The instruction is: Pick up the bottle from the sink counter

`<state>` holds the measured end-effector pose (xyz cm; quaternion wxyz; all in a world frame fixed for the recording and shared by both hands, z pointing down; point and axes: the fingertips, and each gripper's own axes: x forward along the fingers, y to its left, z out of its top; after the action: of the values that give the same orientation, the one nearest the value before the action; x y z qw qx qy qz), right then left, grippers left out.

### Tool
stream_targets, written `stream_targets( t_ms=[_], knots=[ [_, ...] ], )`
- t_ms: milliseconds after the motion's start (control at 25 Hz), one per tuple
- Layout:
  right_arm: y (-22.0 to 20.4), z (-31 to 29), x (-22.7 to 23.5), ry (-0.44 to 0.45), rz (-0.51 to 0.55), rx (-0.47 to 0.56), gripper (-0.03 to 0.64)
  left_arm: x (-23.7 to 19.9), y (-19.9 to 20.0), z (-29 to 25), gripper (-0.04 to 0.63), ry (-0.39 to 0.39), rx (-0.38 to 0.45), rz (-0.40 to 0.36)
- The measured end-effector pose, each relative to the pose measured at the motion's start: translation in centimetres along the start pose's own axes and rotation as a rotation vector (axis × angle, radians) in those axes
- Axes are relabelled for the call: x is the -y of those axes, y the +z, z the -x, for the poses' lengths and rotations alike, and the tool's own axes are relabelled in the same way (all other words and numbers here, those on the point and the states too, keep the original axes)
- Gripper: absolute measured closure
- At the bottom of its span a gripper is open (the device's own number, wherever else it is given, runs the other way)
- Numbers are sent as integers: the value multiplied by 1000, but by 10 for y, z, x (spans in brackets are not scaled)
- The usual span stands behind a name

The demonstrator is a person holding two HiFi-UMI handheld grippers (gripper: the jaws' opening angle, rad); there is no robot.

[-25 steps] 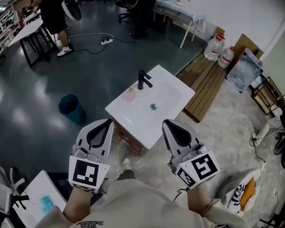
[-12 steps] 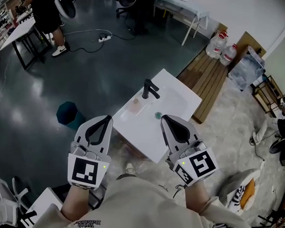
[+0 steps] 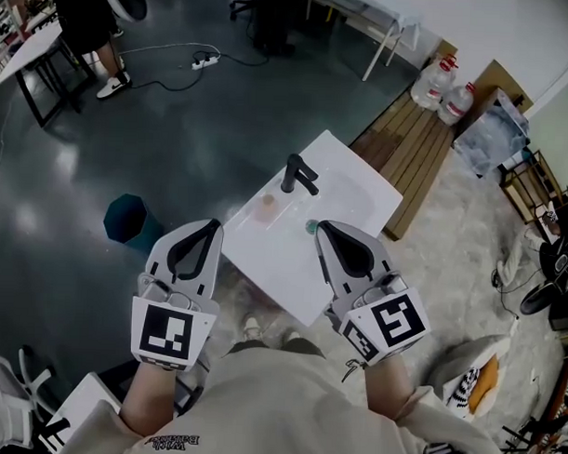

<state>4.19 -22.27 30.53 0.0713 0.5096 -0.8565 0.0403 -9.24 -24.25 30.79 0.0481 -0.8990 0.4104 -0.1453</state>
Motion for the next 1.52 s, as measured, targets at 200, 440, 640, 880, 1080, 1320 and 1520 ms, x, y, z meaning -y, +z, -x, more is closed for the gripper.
stream_targets(
  t_ms=[200, 440, 640, 880, 1080, 1320, 1520],
  knots=[
    [-7, -4, 17, 22, -20, -7, 620, 0, 2, -6, 590, 40, -25, -23],
    [-4, -21, 38, 59, -18, 29, 620, -4, -1, -16, 589, 106, -54, -3],
    [-7, -43, 50, 66, -45, 39, 618, -8, -8, -37, 589, 137, -49, 19],
    [-11, -85, 66, 63, -32, 53, 617, -27, -24, -75, 589, 169, -82, -26],
    [-28, -127, 76, 84, -16, 33, 527, -50, -39, -94, 589, 172, -95, 50],
    [-64, -174, 78, 112, 9, -15, 503, -71, -65, -117, 589, 191, -129, 52],
    [-111, -205, 73, 128, 13, -88, 502, -77, -93, -135, 589, 181, -164, 85]
  ],
)
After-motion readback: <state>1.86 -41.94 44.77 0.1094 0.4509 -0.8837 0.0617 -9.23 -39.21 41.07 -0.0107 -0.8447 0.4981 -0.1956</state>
